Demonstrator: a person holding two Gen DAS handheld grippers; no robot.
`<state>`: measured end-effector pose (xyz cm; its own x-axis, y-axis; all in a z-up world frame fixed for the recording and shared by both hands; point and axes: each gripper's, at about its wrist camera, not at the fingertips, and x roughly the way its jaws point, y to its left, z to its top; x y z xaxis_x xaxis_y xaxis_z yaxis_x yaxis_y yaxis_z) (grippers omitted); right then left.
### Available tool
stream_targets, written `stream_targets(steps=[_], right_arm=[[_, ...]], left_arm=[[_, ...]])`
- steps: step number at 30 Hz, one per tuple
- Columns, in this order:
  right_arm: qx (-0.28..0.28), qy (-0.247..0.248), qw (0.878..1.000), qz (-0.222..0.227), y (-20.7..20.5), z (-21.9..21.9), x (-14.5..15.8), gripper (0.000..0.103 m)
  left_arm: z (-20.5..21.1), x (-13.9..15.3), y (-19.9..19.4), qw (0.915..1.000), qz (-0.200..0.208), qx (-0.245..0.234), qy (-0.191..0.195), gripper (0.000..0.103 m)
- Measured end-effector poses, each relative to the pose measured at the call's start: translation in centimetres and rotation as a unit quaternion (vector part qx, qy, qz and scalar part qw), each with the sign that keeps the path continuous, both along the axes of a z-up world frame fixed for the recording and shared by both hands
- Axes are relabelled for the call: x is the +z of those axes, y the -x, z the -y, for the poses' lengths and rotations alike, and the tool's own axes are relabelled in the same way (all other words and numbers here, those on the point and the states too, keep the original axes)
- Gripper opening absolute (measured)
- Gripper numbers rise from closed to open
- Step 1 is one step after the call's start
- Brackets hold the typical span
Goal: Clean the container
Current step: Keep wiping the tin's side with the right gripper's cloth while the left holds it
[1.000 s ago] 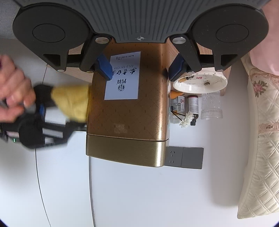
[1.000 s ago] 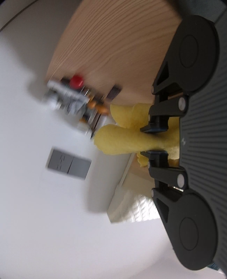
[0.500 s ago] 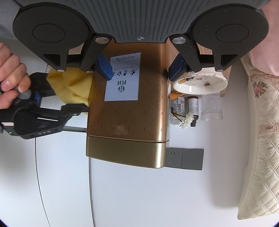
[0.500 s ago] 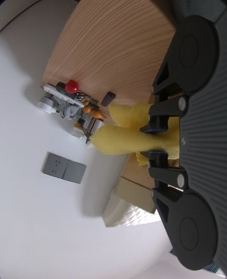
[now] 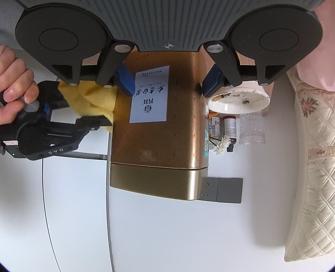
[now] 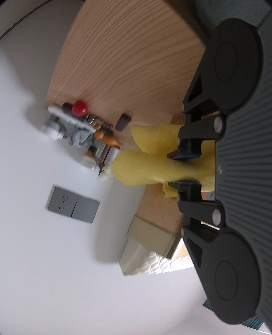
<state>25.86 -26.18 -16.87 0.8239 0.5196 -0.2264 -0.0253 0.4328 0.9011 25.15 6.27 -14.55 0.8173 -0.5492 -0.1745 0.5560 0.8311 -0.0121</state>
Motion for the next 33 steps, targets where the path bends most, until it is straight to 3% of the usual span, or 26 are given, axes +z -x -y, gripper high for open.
stream_targets(steps=[4, 10, 16, 19, 27, 29, 33], right_arm=[[0.002, 0.008, 1.0, 0.006, 0.0, -0.2, 1.2, 0.022], [0.004, 0.003, 0.998, 0.057, 0.2, -0.4, 4.2, 0.022], [-0.006, -0.012, 1.0, 0.004, 1.0, -0.4, 0.4, 0.022], [-0.007, -0.013, 1.0, -0.007, 1.1, -0.5, -0.1, 0.022], [0.007, -0.008, 0.997, 0.072, 0.6, -0.5, 5.1, 0.022], [0.005, -0.012, 0.997, 0.072, 0.8, -0.5, 4.6, 0.022], [-0.002, -0.018, 1.0, 0.022, 1.3, -0.3, 1.6, 0.022]], left_arm=[[0.0, 0.1, 0.3, 1.0, 0.0, -0.001, 0.0, 0.075], [-0.4, -0.1, -0.3, 1.0, 0.0, -0.005, 0.0, 0.075], [-0.6, 0.0, -0.2, 1.0, 0.001, -0.006, -0.001, 0.075], [-0.8, 0.0, -0.1, 1.0, 0.001, -0.01, -0.002, 0.075], [-0.7, 0.1, 0.0, 0.9999, 0.002, -0.009, -0.004, 0.075], [-0.7, 0.1, 0.0, 0.9999, 0.002, -0.01, -0.003, 0.075], [-0.5, 0.2, 0.2, 1.0, 0.001, -0.009, -0.003, 0.075]])
